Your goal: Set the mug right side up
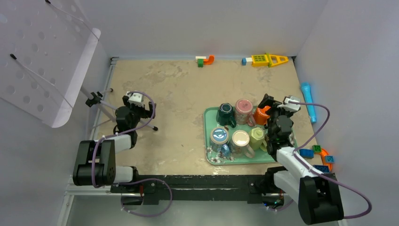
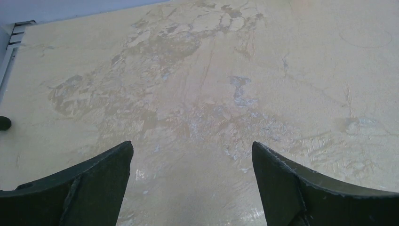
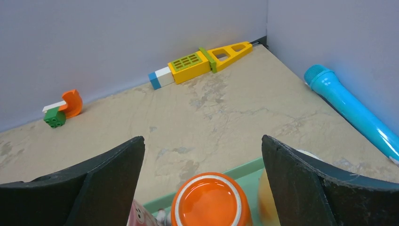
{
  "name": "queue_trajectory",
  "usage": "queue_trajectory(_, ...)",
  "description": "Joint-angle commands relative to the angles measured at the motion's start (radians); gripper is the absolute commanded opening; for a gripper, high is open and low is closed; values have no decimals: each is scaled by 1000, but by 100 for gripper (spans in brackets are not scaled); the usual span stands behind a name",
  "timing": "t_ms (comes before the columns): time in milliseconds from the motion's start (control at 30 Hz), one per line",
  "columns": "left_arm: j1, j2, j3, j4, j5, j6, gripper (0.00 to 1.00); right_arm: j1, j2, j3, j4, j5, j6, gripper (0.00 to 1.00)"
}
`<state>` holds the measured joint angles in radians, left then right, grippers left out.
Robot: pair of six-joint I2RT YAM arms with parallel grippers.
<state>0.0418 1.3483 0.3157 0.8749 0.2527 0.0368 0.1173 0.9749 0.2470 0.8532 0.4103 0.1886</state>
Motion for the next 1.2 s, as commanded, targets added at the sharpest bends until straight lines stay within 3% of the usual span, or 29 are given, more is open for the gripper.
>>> queue_trajectory(0, 6, 4, -9, 58, -4, -13, 100, 1, -29, 29, 25, 28, -14, 99)
queue_trajectory(233, 7, 2, -9, 58, -4, -12, 100, 0, -111, 129, -144, -75, 34, 99)
queue_trajectory(333, 6, -29, -7, 41, 6, -8, 100, 1, -126, 212, -290, -202, 13, 99)
queue_trajectory(400, 7, -114, 43, -116, 65, 13, 100, 1, -136, 246, -343, -372, -63, 96)
queue_trajectory(467, 6, -201, 126, -384, 186, 80, 100, 2, -118, 293, -399, -531, -110, 94)
queue_trajectory(567, 6, -239, 272, -715, 363, 185, 100, 22, -70, 395, -598, -642, -198, 89)
queue_trajectory(667, 6, -253, 387, -974, 407, 231, 100, 103, -51, 403, -628, -638, -280, 84)
queue_trajectory(800, 6, -282, 475, -1159, 452, 271, 100, 227, 83, 512, -789, -562, -377, 71)
queue_trajectory(933, 6, -320, 502, -1226, 465, 260, 100, 238, 224, 664, -1042, -569, -332, 50)
queue_trajectory(1167, 6, -383, 458, -1182, 462, 259, 100, 328, 179, 664, -1186, -516, -275, 47)
